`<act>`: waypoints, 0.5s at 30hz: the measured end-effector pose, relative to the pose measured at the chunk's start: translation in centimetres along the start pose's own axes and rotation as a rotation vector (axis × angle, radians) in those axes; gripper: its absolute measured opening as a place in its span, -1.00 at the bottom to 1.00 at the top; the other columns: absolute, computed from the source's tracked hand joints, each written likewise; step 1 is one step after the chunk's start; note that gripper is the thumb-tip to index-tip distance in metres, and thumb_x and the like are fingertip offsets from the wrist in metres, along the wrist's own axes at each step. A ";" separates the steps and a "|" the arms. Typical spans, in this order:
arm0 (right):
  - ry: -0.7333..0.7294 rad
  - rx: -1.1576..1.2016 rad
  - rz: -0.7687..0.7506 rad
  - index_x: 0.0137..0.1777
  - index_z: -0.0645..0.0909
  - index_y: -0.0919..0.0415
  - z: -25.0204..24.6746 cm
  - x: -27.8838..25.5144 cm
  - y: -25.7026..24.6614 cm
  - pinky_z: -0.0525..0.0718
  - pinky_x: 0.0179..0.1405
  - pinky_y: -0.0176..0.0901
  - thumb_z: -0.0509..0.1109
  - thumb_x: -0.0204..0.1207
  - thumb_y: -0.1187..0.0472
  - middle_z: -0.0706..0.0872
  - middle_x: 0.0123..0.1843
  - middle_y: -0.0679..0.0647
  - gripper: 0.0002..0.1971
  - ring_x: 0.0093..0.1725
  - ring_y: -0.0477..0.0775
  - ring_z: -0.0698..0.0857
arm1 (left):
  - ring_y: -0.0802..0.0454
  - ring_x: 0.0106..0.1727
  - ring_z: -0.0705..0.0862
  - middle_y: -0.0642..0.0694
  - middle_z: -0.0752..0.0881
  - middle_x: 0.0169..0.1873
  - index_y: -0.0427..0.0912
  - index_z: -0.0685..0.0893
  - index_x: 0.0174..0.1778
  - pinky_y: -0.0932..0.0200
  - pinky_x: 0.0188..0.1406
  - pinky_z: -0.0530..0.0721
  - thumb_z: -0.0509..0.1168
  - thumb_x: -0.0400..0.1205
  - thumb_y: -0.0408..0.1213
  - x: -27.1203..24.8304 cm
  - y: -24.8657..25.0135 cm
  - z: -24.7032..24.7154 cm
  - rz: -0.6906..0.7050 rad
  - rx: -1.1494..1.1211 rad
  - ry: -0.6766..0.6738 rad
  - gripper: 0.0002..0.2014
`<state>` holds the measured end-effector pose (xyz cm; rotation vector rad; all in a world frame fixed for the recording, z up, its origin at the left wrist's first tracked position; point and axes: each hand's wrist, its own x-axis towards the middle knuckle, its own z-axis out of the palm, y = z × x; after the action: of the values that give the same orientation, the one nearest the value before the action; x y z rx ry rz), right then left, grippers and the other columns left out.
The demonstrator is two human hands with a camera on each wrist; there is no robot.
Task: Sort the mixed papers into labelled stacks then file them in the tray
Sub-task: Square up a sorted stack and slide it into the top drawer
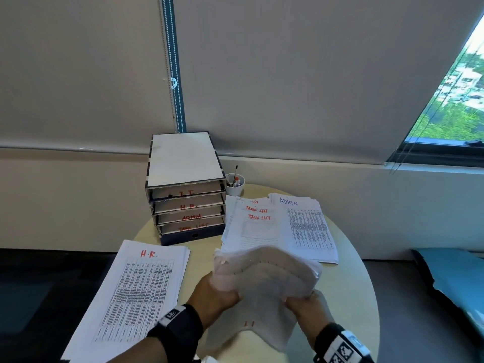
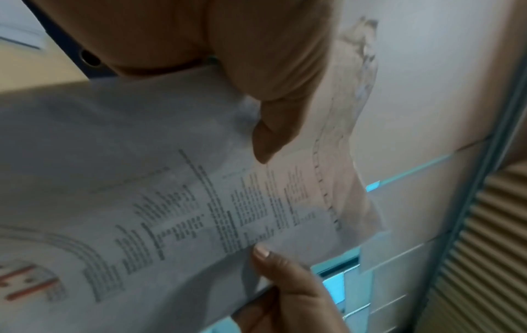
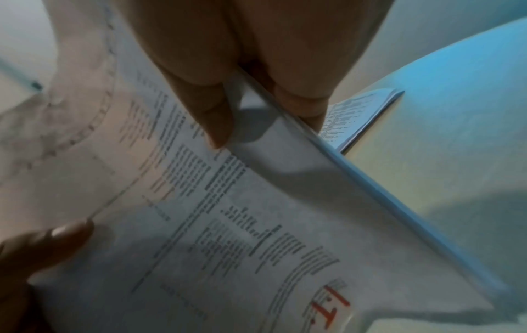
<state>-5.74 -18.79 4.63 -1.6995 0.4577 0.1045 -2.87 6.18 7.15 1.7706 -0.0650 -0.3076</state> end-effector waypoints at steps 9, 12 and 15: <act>-0.050 -0.112 -0.009 -0.28 0.79 0.36 -0.1 0.2 -2.1 0.72 -0.27 -0.07 0.56 0.26 0.28 0.85 -0.32 0.09 -0.88 -0.32 0.01 0.73 | 0.08 -0.09 0.81 0.00 0.87 -0.14 -0.16 0.82 -0.05 0.03 -0.04 0.78 0.53 0.35 -0.07 1.4 0.0 -1.7 -0.075 0.062 -0.036 -0.68; -0.128 -0.009 -0.117 -0.10 0.84 0.21 -1.6 0.3 -4.6 0.80 -0.05 0.07 0.54 0.45 0.41 0.89 -0.09 0.12 -0.88 -0.11 0.15 0.83 | 0.08 -0.12 0.83 -0.01 0.87 -0.14 -0.19 0.80 0.01 0.21 -0.08 0.77 0.53 0.53 -0.27 2.6 3.3 -3.0 -0.032 -0.157 0.045 -0.83; -0.182 0.105 -0.091 -0.09 0.86 0.19 -2.6 -0.5 -5.4 0.77 -0.25 -0.02 0.62 0.24 0.18 0.87 -0.07 0.22 -0.78 -0.15 0.25 0.80 | -0.24 0.17 0.78 -0.21 0.82 0.10 -0.24 0.75 0.20 -0.15 0.26 0.70 0.52 0.47 -0.24 3.4 4.7 -4.1 -0.031 -0.421 0.113 -0.62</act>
<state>-4.72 -20.60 10.28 -1.5880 0.2457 0.1650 1.98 8.28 11.88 1.3680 0.1026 -0.2234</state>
